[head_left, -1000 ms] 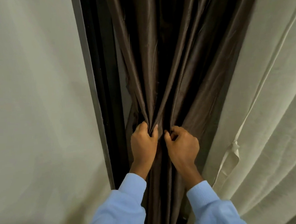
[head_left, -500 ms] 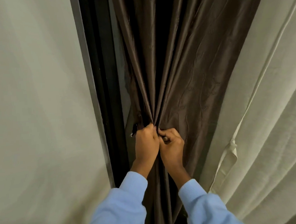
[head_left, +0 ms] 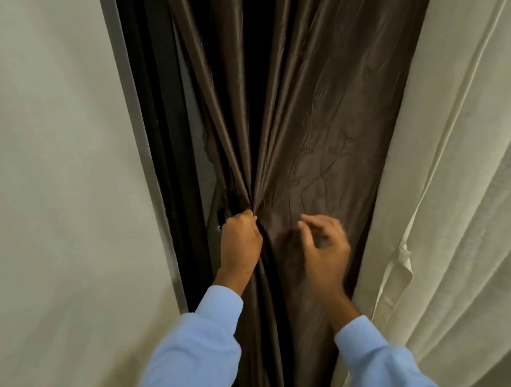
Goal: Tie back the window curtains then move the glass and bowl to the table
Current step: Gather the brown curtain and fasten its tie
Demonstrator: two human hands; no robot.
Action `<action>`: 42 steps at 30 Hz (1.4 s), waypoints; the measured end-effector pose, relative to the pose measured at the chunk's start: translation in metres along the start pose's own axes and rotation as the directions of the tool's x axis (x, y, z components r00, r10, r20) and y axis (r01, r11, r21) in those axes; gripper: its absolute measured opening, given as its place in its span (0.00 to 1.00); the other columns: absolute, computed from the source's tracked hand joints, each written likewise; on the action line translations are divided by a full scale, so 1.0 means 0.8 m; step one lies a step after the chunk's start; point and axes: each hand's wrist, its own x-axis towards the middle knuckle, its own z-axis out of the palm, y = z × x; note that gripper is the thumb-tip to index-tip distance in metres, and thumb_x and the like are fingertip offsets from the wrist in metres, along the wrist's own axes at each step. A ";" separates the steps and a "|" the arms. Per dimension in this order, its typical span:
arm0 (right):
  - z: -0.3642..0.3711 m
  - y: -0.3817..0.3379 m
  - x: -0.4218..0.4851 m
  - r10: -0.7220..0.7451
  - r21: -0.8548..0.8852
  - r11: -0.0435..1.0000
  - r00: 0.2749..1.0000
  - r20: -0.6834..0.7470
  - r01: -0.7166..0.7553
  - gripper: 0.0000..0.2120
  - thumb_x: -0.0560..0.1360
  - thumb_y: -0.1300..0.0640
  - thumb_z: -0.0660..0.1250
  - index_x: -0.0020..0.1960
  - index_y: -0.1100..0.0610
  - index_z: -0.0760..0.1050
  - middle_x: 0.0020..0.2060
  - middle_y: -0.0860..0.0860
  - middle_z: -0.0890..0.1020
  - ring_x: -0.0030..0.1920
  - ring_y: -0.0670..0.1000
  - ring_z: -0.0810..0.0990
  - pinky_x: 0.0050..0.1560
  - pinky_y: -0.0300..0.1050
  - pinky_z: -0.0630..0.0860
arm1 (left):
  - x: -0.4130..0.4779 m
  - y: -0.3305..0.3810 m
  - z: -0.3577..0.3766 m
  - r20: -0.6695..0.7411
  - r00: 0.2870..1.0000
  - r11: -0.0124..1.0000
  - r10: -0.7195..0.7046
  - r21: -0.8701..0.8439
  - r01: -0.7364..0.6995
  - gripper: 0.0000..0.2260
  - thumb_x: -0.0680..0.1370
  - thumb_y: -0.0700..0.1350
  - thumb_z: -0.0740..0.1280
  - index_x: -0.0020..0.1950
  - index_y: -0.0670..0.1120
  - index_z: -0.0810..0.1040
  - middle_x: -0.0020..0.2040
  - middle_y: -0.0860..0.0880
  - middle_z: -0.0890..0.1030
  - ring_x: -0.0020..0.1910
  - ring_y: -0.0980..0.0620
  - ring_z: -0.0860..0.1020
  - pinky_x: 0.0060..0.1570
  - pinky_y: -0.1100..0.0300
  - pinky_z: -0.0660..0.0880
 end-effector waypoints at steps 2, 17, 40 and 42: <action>-0.021 0.018 0.027 0.011 -0.082 0.996 0.962 -0.274 -0.035 0.16 0.70 0.58 0.77 0.57 0.57 0.80 0.56 0.54 0.77 0.60 0.52 0.76 0.65 0.47 0.71 | 0.004 -0.003 -0.002 0.010 1.000 1.000 0.009 0.005 -0.009 0.10 0.80 0.40 0.62 0.42 0.38 0.78 0.37 0.43 0.80 0.34 0.51 0.76 0.37 0.66 0.67; -0.060 0.063 0.114 0.483 0.325 0.856 0.847 -0.220 -0.403 0.08 0.70 0.67 0.74 0.45 0.57 0.78 0.40 0.53 0.82 0.36 0.44 0.79 0.46 0.47 0.77 | 0.013 -0.013 0.011 0.059 0.998 0.999 -0.020 0.043 0.017 0.05 0.79 0.37 0.62 0.47 0.37 0.77 0.44 0.39 0.80 0.41 0.43 0.81 0.46 0.53 0.79; 0.043 -0.032 0.024 0.211 0.242 0.938 0.961 0.176 -0.250 0.06 0.72 0.65 0.74 0.47 0.56 0.84 0.42 0.51 0.85 0.44 0.44 0.84 0.48 0.36 0.80 | -0.027 0.007 0.007 0.040 0.998 0.998 0.045 -0.033 -0.044 0.08 0.80 0.42 0.61 0.52 0.40 0.78 0.44 0.43 0.83 0.43 0.48 0.82 0.43 0.63 0.77; 0.048 -0.036 0.019 0.183 0.210 0.950 0.957 0.224 -0.230 0.07 0.73 0.65 0.74 0.48 0.55 0.84 0.43 0.49 0.85 0.45 0.43 0.84 0.48 0.34 0.79 | -0.026 0.007 0.009 0.035 0.998 0.997 0.058 -0.047 -0.057 0.10 0.81 0.43 0.60 0.55 0.41 0.78 0.45 0.43 0.83 0.44 0.47 0.82 0.45 0.57 0.80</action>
